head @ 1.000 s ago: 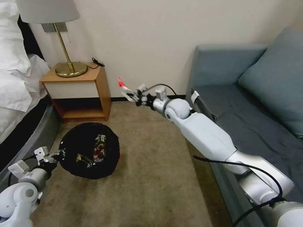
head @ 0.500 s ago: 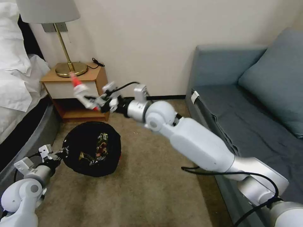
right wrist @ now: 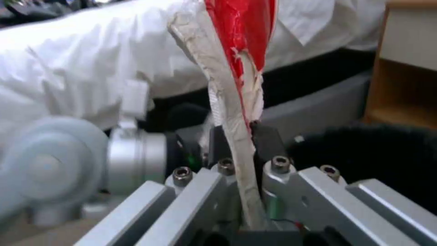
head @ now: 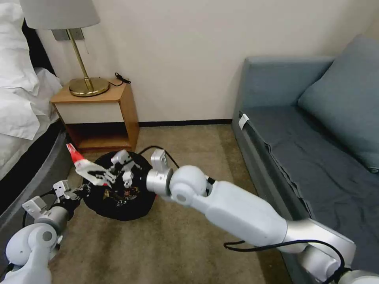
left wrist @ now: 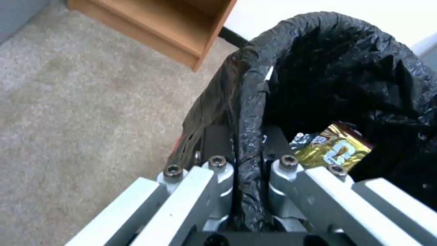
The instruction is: Pick up the trash bin, then pick up the garbage on the floor and place it into the trash bin.
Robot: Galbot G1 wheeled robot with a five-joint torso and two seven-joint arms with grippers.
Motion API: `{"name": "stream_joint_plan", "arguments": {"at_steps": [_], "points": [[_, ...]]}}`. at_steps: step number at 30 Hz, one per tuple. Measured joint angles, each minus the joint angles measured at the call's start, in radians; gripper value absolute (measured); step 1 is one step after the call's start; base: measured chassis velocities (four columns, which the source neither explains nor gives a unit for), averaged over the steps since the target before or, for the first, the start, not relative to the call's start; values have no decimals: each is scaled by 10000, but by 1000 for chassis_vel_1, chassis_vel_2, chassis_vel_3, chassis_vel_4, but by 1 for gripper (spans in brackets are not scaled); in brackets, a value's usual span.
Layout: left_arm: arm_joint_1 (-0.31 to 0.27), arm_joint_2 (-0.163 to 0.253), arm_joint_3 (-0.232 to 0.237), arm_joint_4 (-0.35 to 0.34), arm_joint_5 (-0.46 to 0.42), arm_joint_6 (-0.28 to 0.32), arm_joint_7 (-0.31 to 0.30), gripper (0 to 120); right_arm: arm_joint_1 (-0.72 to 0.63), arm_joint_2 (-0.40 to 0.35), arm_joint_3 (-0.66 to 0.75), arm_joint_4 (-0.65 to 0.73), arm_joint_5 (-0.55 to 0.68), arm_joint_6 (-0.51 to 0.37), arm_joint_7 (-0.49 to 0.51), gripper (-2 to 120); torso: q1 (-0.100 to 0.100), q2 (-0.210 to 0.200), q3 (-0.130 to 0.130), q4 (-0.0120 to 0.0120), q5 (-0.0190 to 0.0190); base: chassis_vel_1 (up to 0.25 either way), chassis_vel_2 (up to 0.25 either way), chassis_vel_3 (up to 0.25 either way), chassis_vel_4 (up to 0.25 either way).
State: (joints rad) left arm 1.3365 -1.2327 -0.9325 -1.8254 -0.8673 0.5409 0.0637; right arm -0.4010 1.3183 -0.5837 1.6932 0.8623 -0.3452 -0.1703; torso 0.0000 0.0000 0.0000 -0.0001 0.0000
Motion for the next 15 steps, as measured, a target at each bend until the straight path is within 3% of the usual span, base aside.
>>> {"name": "stream_joint_plan", "arguments": {"at_steps": [6,15], "points": [[117,4,-101,5,-90,2,83,4,-279,81,-24,-364,-626,97,-175,0,0,0,0,1,0,0,0,0,0],[126,-57,-118,8,-124,35,98,4,-573,4,62,-511,-1179,130,-341,33,0,0,0,0,0,0,0,0,0]]}}
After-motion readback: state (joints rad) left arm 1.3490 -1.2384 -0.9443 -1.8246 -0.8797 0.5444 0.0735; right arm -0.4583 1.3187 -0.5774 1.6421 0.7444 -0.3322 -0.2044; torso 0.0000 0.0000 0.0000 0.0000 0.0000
